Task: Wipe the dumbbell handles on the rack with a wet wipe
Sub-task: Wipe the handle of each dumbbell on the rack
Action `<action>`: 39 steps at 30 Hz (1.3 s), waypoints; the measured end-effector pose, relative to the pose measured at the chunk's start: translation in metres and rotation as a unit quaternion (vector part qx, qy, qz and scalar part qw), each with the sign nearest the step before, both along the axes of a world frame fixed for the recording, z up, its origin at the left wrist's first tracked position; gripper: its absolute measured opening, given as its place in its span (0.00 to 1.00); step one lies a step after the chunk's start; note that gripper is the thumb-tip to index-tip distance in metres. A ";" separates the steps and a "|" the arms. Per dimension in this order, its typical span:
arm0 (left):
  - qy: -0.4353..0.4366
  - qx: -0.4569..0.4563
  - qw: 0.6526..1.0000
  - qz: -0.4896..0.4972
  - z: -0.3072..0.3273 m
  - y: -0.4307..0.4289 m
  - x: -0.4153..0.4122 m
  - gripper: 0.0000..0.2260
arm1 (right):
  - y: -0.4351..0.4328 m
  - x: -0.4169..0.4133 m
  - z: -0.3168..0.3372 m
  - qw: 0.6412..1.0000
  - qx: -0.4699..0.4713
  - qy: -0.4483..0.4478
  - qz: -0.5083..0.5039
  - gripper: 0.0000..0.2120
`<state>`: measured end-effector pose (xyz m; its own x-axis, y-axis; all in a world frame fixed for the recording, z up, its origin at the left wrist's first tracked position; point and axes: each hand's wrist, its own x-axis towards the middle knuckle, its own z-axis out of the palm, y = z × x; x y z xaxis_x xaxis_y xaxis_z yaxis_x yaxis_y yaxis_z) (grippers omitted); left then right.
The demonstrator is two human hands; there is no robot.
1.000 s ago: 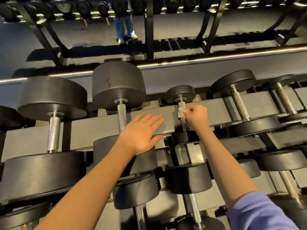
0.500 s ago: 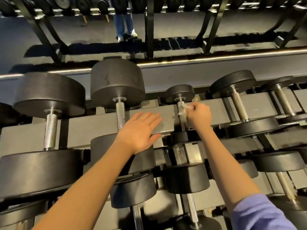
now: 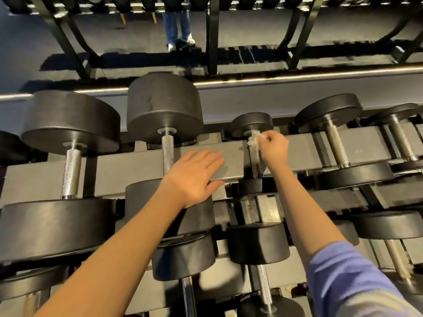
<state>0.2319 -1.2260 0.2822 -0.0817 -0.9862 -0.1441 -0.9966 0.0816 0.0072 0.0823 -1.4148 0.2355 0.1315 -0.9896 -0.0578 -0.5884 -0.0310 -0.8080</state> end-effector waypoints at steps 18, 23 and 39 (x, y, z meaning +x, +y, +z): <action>0.005 -0.008 1.000 0.006 0.001 0.001 -0.001 0.28 | -0.001 0.018 -0.007 0.972 -0.106 0.170 0.121 0.10; 0.011 -0.022 1.000 0.010 0.003 0.001 -0.002 0.27 | 0.010 0.006 -0.012 0.918 -0.085 0.328 0.208 0.10; 0.024 -0.032 0.999 0.018 0.005 0.001 -0.003 0.26 | 0.024 -0.015 0.007 0.864 0.029 0.426 0.268 0.10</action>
<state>0.2288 -1.2245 0.2872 -0.0507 -0.9958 -0.0765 -0.9976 0.0469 0.0509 0.0674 -1.3909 0.2420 0.4544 -0.7923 -0.4072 -0.8841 -0.4569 -0.0977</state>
